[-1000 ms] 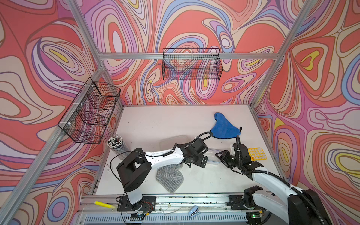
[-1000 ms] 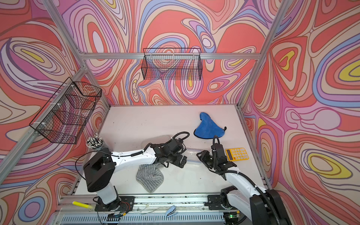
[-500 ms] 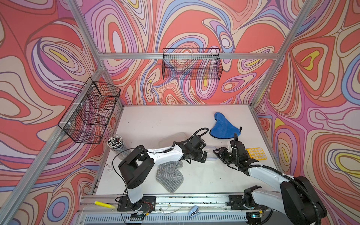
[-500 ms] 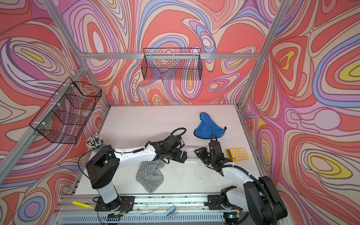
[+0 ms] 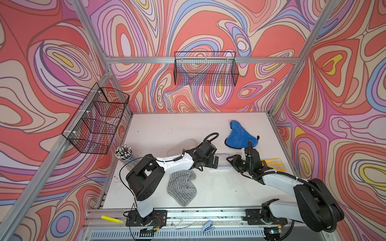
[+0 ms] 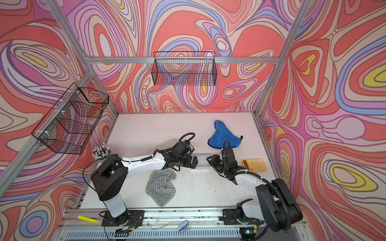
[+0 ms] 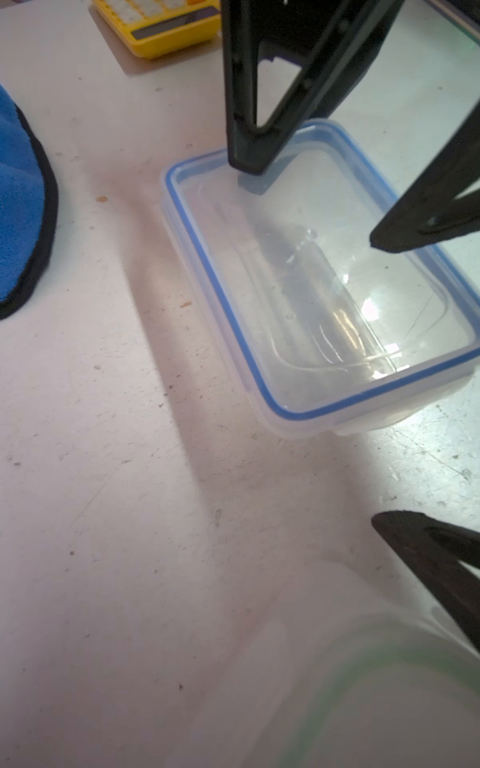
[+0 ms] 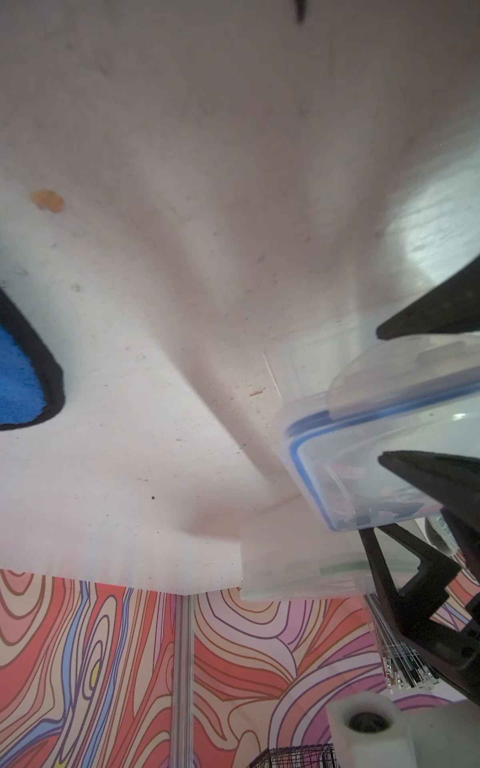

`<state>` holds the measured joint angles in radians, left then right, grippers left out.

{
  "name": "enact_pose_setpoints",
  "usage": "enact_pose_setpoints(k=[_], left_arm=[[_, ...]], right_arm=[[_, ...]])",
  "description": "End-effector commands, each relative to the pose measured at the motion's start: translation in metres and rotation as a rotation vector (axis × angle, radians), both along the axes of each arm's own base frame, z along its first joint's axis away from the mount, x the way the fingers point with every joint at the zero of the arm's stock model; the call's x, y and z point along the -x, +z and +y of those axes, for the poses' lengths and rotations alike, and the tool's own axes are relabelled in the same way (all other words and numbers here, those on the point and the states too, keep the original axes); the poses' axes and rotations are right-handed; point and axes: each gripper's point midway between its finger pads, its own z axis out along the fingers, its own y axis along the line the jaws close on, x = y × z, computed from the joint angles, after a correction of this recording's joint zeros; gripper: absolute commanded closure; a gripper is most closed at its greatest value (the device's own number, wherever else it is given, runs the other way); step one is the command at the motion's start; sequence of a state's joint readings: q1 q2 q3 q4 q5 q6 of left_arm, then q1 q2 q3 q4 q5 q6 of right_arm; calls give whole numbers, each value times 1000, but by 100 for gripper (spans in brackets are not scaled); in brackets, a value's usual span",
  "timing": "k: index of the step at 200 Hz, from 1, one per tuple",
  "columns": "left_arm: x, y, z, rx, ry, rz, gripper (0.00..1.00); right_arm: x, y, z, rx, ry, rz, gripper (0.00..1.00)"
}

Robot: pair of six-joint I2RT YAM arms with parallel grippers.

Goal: Wipe the insides of the lunch boxes
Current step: Move the lunch box to the center of the board.

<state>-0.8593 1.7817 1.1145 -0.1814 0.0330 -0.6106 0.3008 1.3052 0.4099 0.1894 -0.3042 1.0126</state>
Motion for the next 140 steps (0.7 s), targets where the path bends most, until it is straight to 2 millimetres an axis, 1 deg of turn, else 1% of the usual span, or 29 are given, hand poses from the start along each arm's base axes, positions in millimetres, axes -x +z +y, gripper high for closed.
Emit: enact_pose_setpoints(k=[1, 25, 57, 81, 100, 119, 140], left_arm=[[4, -4, -11, 56, 3, 49, 5], [9, -5, -14, 100, 30, 68, 8], [13, -1, -23, 130, 38, 76, 12], [16, 1, -30, 121, 30, 82, 13], [15, 0, -27, 106, 48, 81, 13], [16, 2, -27, 116, 52, 81, 14], [16, 3, -30, 124, 49, 89, 15]], right_arm=[[-6, 1, -1, 12, -20, -8, 56], [-3, 2, -6, 52, -16, -12, 55], [5, -1, -10, 68, -20, -6, 49], [3, 1, -10, 66, -18, -14, 45], [0, 2, -11, 62, -29, -25, 41], [-2, 2, -10, 22, -45, -38, 40], [-5, 1, -9, -4, -52, -47, 43]])
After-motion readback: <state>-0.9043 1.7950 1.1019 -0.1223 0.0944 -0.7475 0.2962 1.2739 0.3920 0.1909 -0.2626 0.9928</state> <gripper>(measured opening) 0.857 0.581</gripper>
